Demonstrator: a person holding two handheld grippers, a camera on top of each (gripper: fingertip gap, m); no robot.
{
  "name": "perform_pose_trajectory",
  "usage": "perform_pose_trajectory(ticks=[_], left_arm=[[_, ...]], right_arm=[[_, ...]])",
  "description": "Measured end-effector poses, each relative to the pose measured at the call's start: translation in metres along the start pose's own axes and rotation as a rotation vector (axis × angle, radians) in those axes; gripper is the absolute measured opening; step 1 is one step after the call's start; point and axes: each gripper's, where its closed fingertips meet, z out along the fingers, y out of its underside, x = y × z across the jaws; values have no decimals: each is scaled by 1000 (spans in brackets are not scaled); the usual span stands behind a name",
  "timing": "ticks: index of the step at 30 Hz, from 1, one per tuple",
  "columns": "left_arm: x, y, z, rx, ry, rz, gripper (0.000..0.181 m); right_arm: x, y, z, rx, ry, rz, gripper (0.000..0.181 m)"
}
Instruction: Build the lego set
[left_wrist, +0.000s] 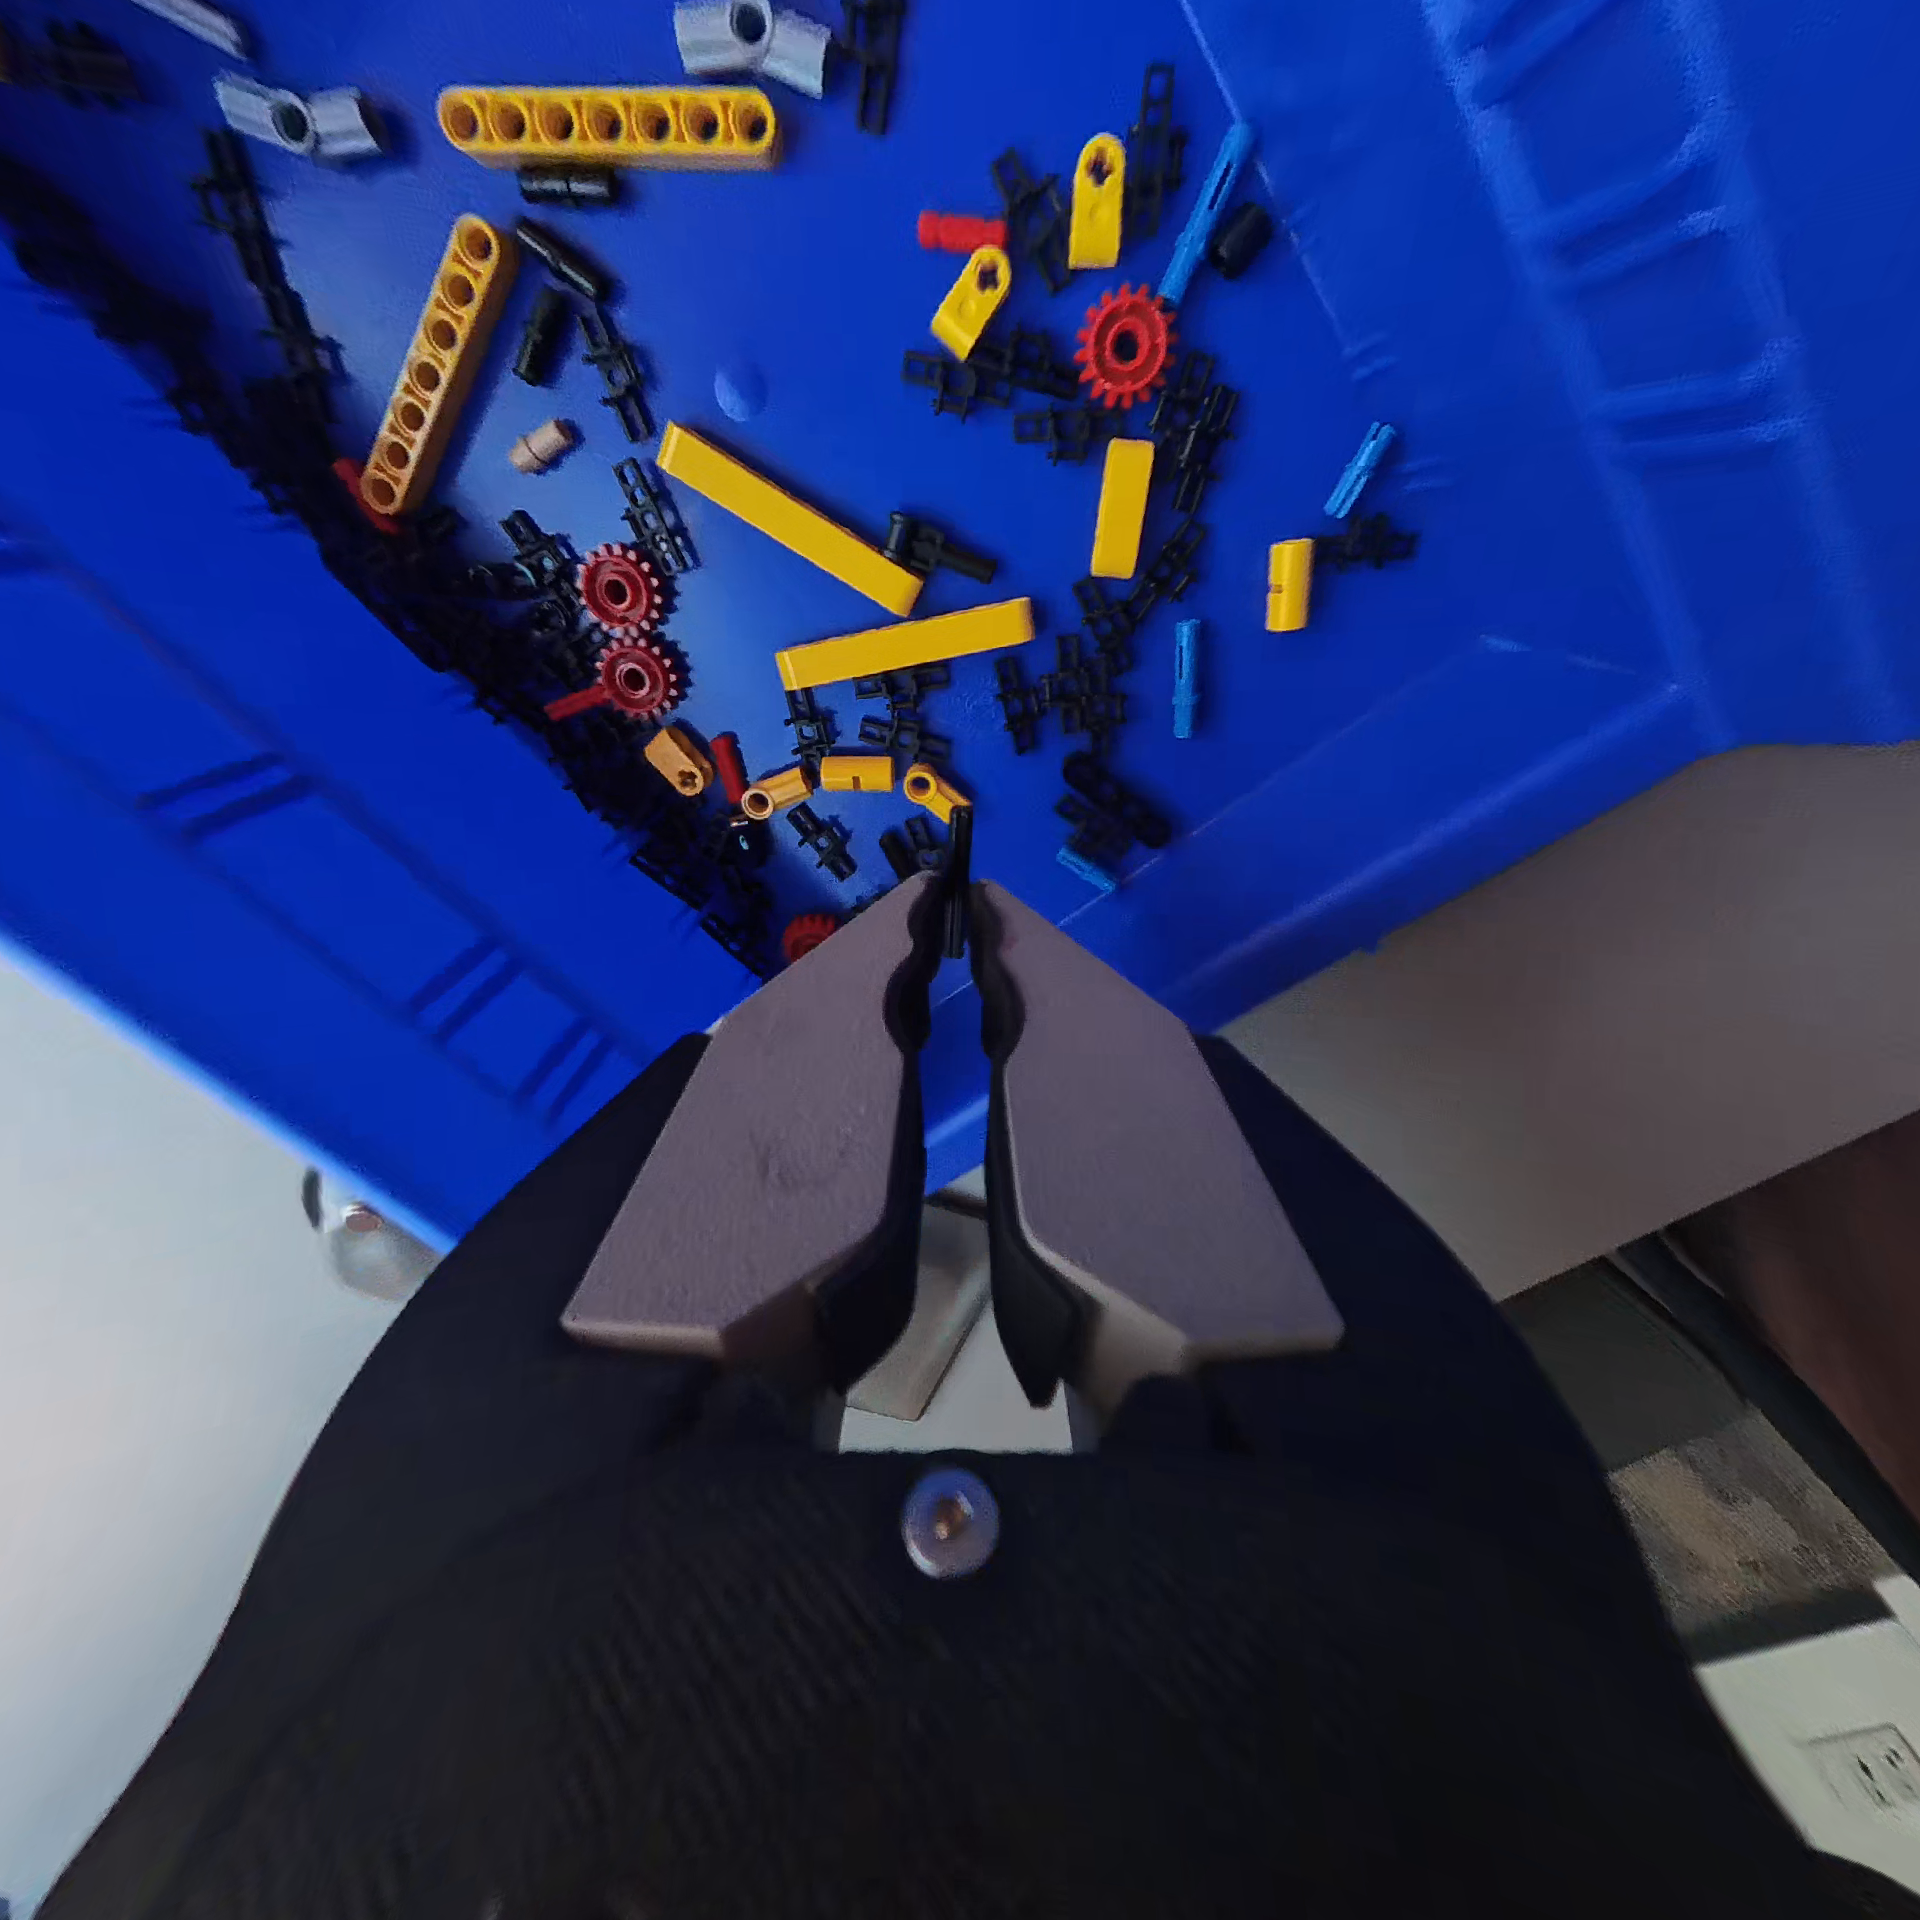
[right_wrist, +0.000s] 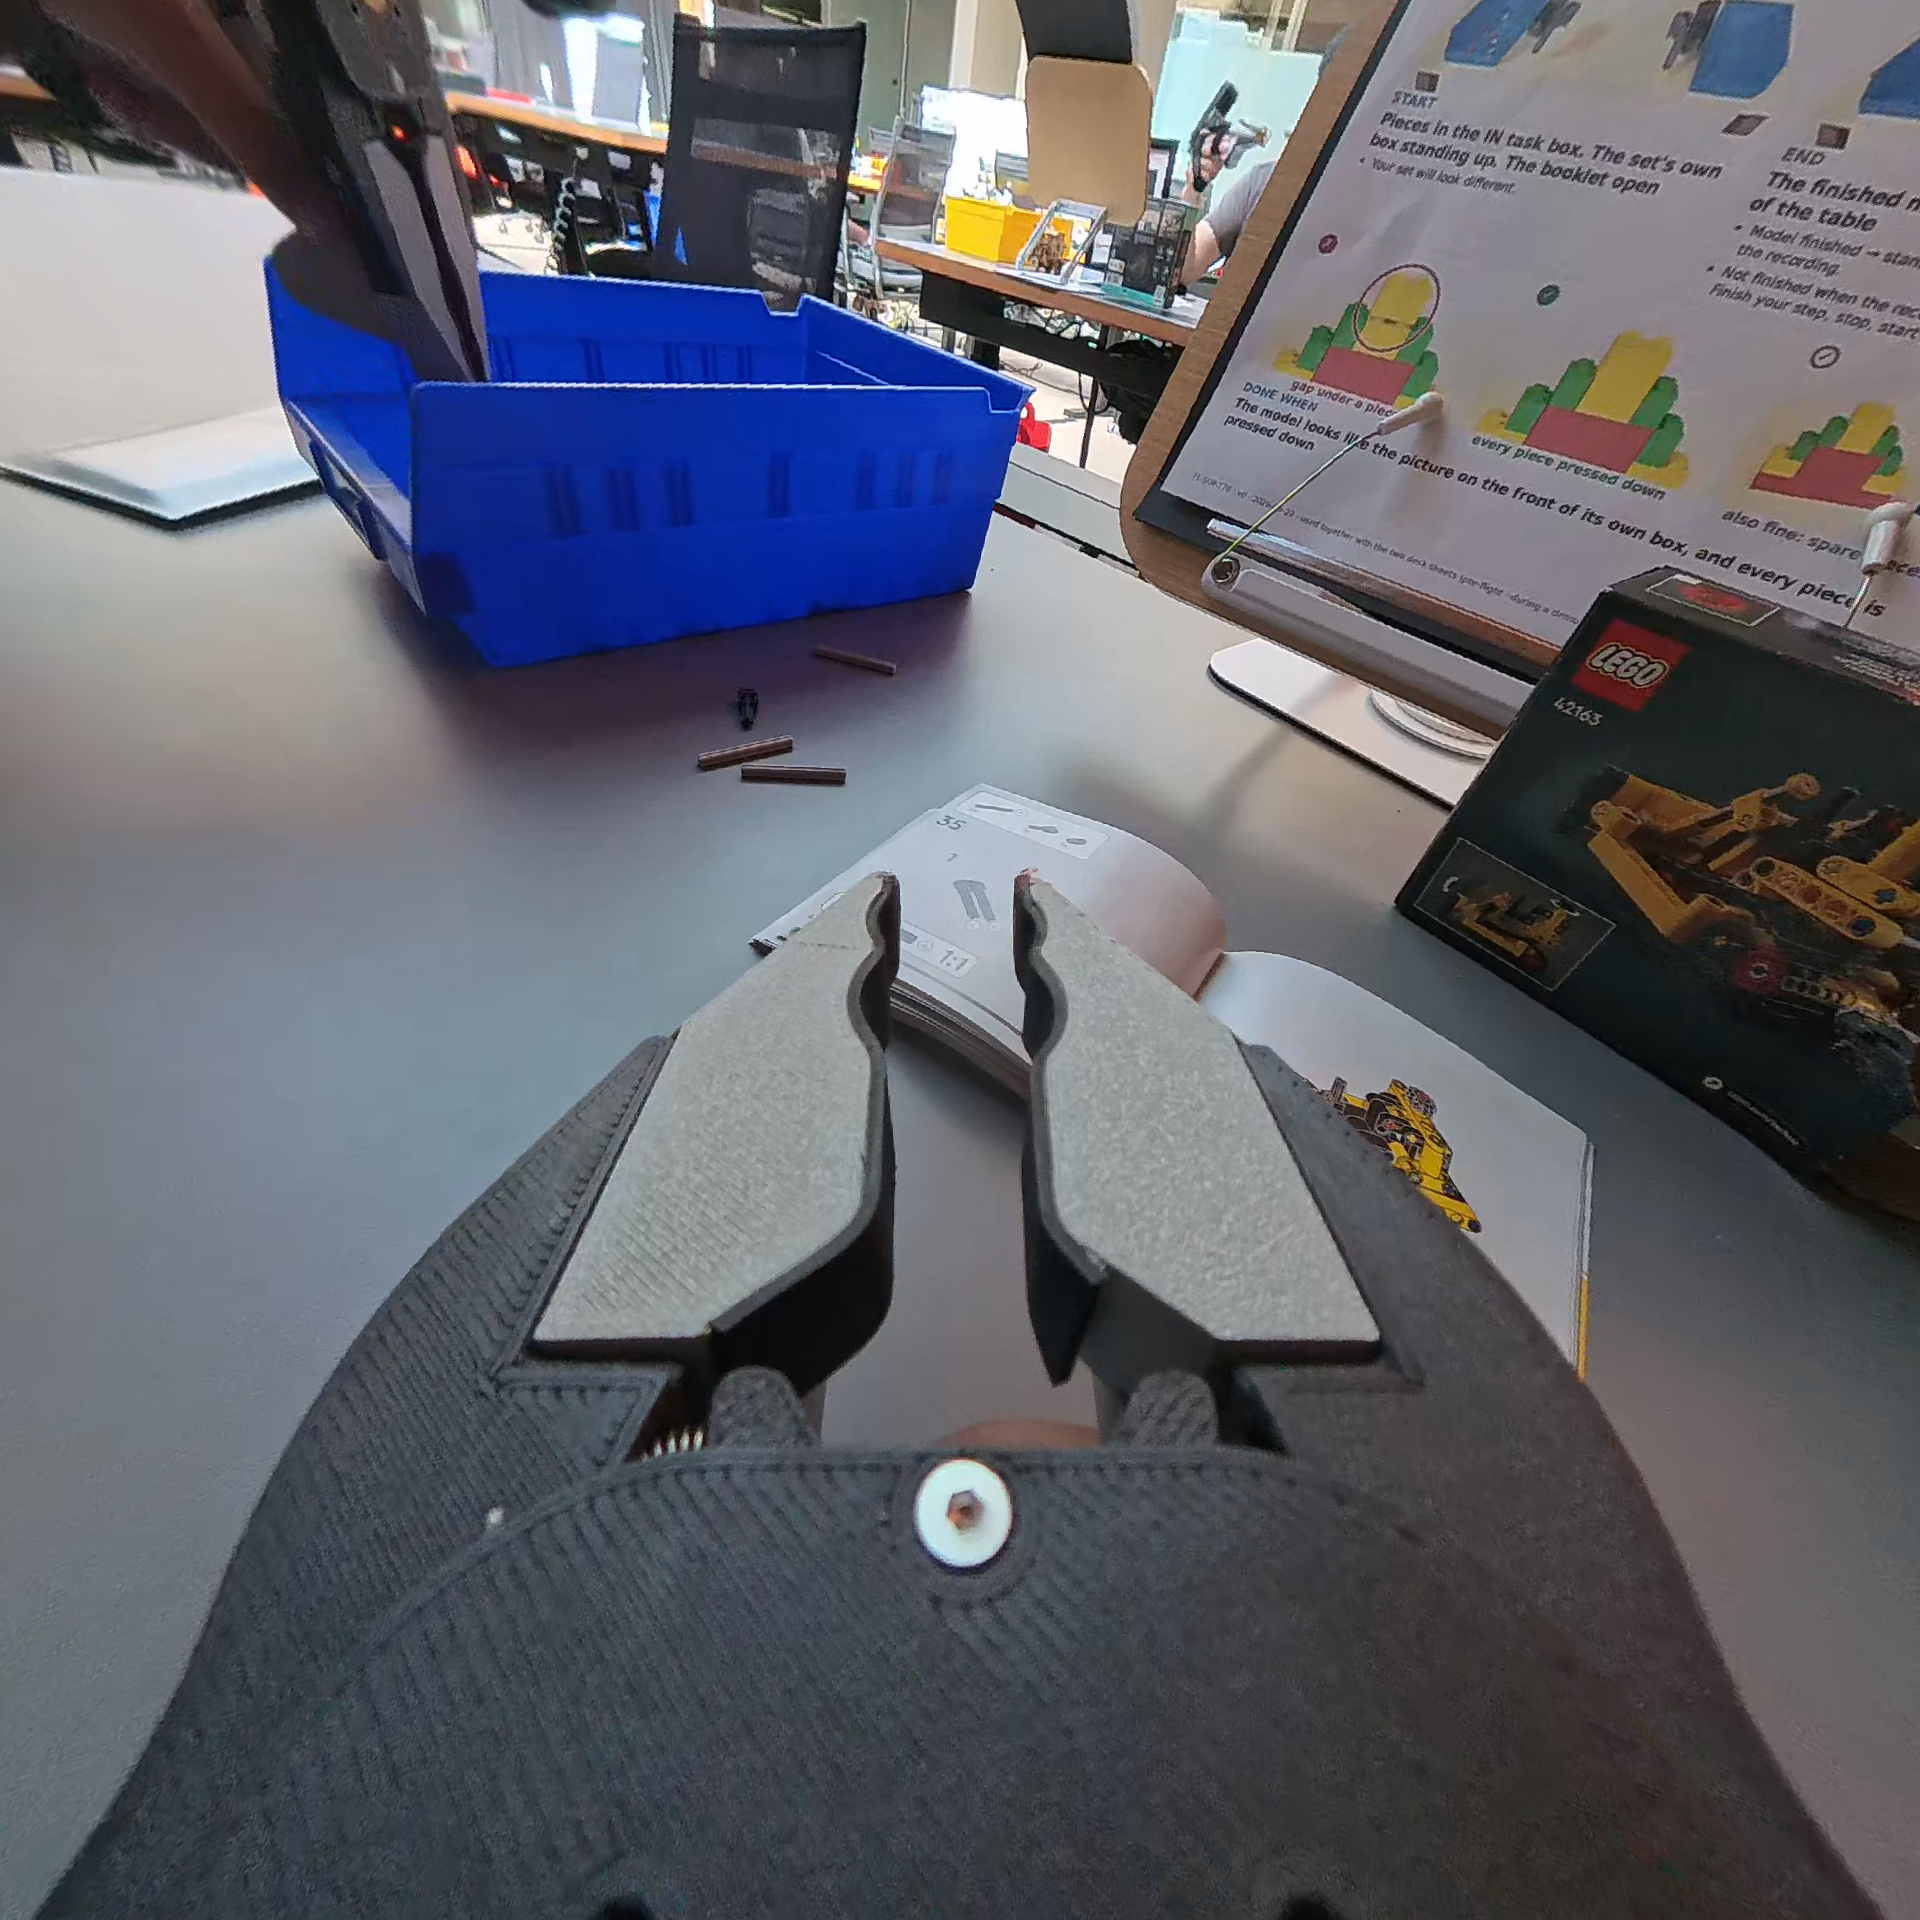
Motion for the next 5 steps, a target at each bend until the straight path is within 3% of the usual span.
perform_pose_trajectory(ticks=[1, 5], left_arm=[[5, -5, -9, 32, 3, 8, 1], [56, -39, -52, 201, 46, 125, 1]], right_arm=[[0, 0, 0, 0, 0, -1, 18], [1, 0, 0, 1, 7, -4, 17]])
